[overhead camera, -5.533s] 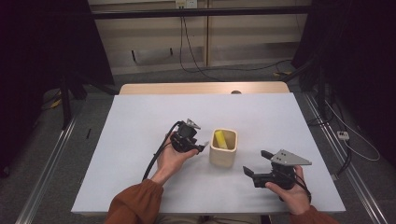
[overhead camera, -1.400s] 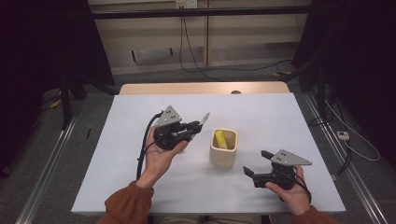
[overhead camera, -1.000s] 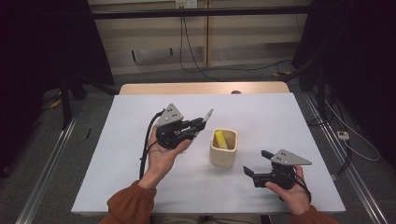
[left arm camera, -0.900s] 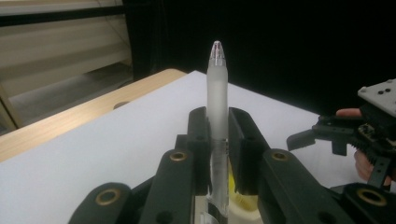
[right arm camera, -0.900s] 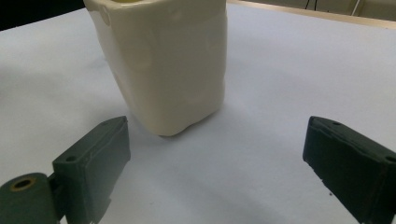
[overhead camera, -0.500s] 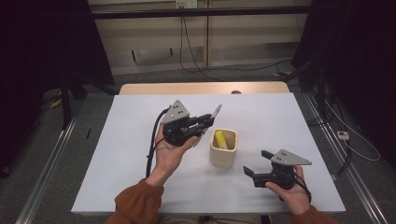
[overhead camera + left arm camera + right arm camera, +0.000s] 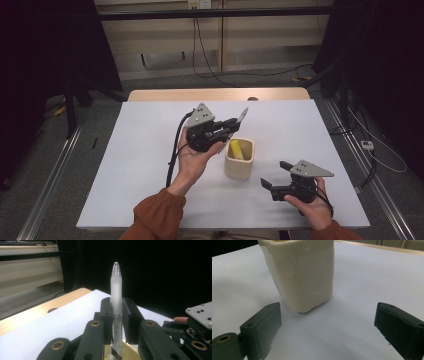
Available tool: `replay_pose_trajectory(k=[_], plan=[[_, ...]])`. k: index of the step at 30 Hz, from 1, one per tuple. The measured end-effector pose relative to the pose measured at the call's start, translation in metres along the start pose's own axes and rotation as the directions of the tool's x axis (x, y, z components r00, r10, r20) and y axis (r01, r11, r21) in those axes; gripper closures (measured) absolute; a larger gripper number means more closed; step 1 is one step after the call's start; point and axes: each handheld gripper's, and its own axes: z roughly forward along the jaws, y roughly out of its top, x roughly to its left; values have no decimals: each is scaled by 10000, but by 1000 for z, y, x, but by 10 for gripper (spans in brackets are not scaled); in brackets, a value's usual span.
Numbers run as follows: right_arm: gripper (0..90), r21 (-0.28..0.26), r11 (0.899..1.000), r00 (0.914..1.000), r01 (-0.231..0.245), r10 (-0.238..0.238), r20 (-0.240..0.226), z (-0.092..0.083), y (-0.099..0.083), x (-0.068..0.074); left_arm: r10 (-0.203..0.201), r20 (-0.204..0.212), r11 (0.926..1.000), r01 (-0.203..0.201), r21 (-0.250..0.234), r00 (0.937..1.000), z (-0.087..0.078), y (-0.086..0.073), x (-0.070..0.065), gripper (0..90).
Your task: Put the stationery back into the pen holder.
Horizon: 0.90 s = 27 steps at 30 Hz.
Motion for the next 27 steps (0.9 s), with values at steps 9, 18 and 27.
replay_pose_trajectory(k=[9,18,27], plan=[[72,3,10000,10000,8,-8,-15,0,0,0,-150,42,9999,150,52,9999,21,-6,-4,802],[72,23,10000,10000,-14,14,-38,0,0,0,-253,77,9997,252,65,9997,37,-12,-5,802],[71,14,10000,10000,-9,9,-47,0,0,0,-303,49,9994,302,188,9995,45,-26,-4,801]])
